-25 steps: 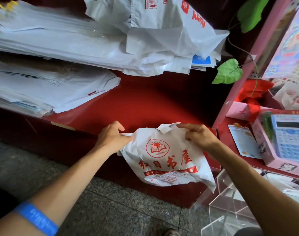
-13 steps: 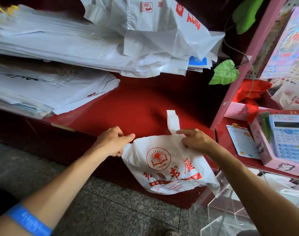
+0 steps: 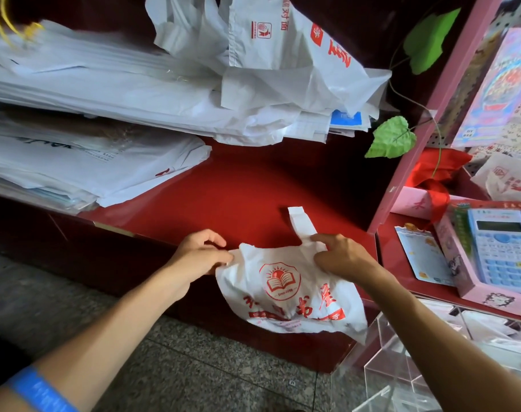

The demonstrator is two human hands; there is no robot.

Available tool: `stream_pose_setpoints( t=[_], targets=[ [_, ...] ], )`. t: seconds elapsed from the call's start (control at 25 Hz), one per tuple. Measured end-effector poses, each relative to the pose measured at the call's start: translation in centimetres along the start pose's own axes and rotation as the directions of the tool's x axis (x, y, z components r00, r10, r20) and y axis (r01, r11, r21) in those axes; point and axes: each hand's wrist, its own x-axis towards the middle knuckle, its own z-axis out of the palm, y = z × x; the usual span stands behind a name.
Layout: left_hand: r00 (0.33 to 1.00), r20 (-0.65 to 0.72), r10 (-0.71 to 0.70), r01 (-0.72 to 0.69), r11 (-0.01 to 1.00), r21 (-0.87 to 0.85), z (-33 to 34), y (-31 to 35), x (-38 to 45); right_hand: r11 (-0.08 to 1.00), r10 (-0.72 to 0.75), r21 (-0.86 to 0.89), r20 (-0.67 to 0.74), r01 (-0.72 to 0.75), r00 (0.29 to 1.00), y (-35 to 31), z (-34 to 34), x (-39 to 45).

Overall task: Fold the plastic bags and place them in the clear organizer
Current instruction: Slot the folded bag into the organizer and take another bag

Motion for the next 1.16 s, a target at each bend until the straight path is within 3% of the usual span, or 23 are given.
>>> stream_pose_setpoints(
  t=[0.12, 0.28, 0.36, 0.48, 0.56, 0.64, 0.76, 0.84, 0.88, 0.96, 1.04, 1.12, 1.16],
  targets=[
    [0.997, 0.074, 0.014, 0.002, 0.976, -0.216, -0.1, 1.4, -0.3, 1.000, -0.002, 0.014, -0.011, 0.002, 1.000, -0.1, 0.1, -0.1],
    [0.974, 0.223, 0.045, 0.003, 0.978, -0.210, -0.6, 1.2, -0.5, 0.999, 0.014, 0.032, -0.034, -0.012, 0.999, -0.1, 0.2, -0.3],
    [0.970, 0.143, 0.199, -0.166, 0.962, -0.215, -0.7, 1.5, -0.1, 0.999, 0.019, 0.037, -0.051, -0.017, 0.999, -0.2, 0.1, -0.5],
    [0.910, -0.032, 0.414, -0.412, 0.890, -0.197, -0.5, 2.1, 0.5, 0.992, 0.074, 0.113, -0.091, -0.064, 0.993, 0.0, 0.0, -0.6],
    [0.887, -0.102, 0.450, -0.456, 0.889, -0.040, -0.3, 1.8, 0.9, 0.965, 0.147, 0.239, -0.130, -0.113, 0.981, 0.4, 0.0, -0.5],
    [0.865, -0.056, 0.498, -0.470, 0.845, 0.256, 0.3, 1.0, 1.1, 0.944, 0.181, 0.303, -0.146, -0.130, 0.973, 0.9, 0.0, -0.4],
    [0.780, -0.086, 0.620, -0.510, 0.708, 0.488, 1.8, 0.9, 0.5, 0.942, 0.196, 0.306, -0.165, -0.138, 0.967, 1.0, 0.1, -0.1],
    [0.689, 0.032, 0.724, -0.589, 0.534, 0.606, 2.6, 0.8, 0.0, 0.926, 0.219, 0.350, -0.190, -0.142, 0.957, 1.3, 0.5, 0.4],
    [0.698, 0.131, 0.705, -0.600, 0.475, 0.643, 2.9, 0.7, -0.3, 0.899, 0.244, 0.413, -0.191, -0.148, 0.951, 1.5, 0.5, 0.7],
    [0.787, 0.297, 0.540, -0.562, 0.430, 0.706, 3.5, 0.4, -0.9, 0.812, 0.316, 0.559, -0.178, -0.169, 0.932, 1.9, 0.3, 1.2],
    [0.817, 0.391, 0.424, -0.540, 0.325, 0.776, 3.7, 0.1, -0.8, 0.807, 0.340, 0.569, -0.227, -0.159, 0.912, 1.9, 0.1, 1.1],
    [0.844, 0.406, 0.351, -0.513, 0.306, 0.802, 3.8, -0.1, -0.4, 0.952, 0.211, 0.292, -0.410, -0.092, 0.887, 1.7, 0.2, 0.6],
    [0.861, 0.406, 0.308, -0.495, 0.322, 0.807, 3.7, 0.0, -0.1, 0.995, 0.069, 0.099, -0.521, -0.020, 0.851, 1.6, 0.3, 0.3]
  ],
)
